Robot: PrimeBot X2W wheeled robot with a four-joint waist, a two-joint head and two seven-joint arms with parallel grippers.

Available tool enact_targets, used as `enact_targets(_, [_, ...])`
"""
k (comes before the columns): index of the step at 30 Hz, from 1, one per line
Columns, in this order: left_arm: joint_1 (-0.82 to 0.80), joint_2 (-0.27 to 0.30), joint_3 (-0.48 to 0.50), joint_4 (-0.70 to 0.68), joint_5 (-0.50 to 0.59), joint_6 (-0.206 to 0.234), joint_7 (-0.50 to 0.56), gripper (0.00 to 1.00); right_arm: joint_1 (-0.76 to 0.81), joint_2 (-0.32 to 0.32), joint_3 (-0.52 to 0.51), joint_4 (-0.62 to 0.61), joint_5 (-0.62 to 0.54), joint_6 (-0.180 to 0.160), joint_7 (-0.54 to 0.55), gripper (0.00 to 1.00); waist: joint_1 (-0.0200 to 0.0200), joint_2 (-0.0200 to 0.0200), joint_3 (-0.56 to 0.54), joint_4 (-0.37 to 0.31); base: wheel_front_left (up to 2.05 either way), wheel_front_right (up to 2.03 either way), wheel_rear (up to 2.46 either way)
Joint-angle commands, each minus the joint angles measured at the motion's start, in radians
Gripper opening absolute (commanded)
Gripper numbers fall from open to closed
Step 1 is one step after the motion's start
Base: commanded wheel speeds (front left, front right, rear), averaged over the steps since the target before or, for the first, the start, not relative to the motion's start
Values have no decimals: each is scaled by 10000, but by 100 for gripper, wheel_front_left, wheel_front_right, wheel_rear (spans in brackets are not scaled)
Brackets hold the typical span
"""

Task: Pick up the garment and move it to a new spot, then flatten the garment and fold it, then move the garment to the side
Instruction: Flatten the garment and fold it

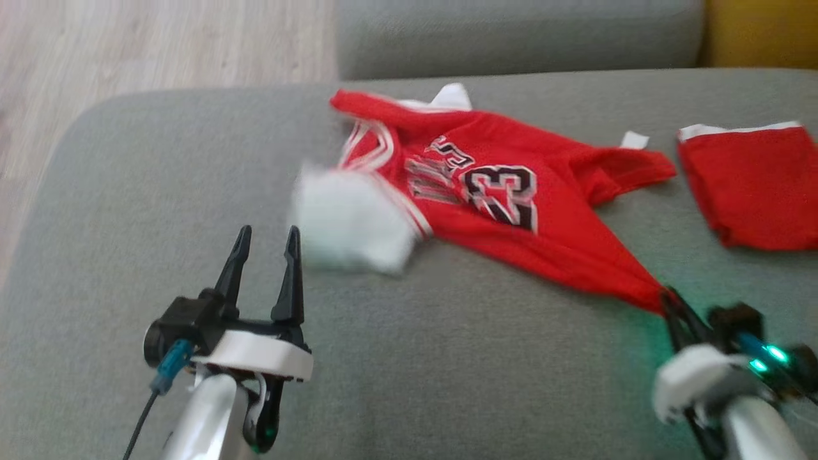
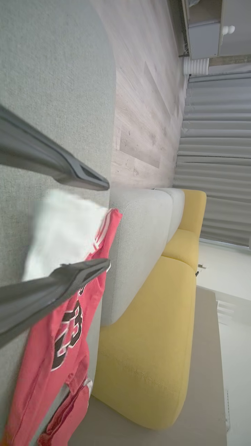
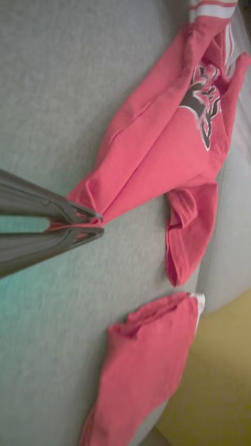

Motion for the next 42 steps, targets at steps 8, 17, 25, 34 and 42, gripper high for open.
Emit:
enact_targets(8, [-180,63,401,-222,131,-61,-63,100,968,107,-652,-2761,-368,-19,782,100,3,-1,-339,-223,0,0,0])
enact_targets(17, [-355,32,270,-286,142,-112,-63,100,134,812,578,-4579,177,-19,-728,100,3,-1,-4,-27,0,0,0])
enact_targets(25, [-646,22,139,-346,105,-167,-63,100,-276,900,1455,-4258,1642,-19,-1408,100,3,-1,784,211,0,0,0])
enact_targets(34, [-1386,36,-428,208,228,-251,50,100,-518,903,1031,-3920,1682,-19,-1672,100,3,-1,1373,4,0,0,0])
enact_targets(42, [-2399,267,-623,1823,230,-110,1284,100,-608,903,1149,-3739,1921,-19,-1724,100,3,-1,1847,-508,0,0,0])
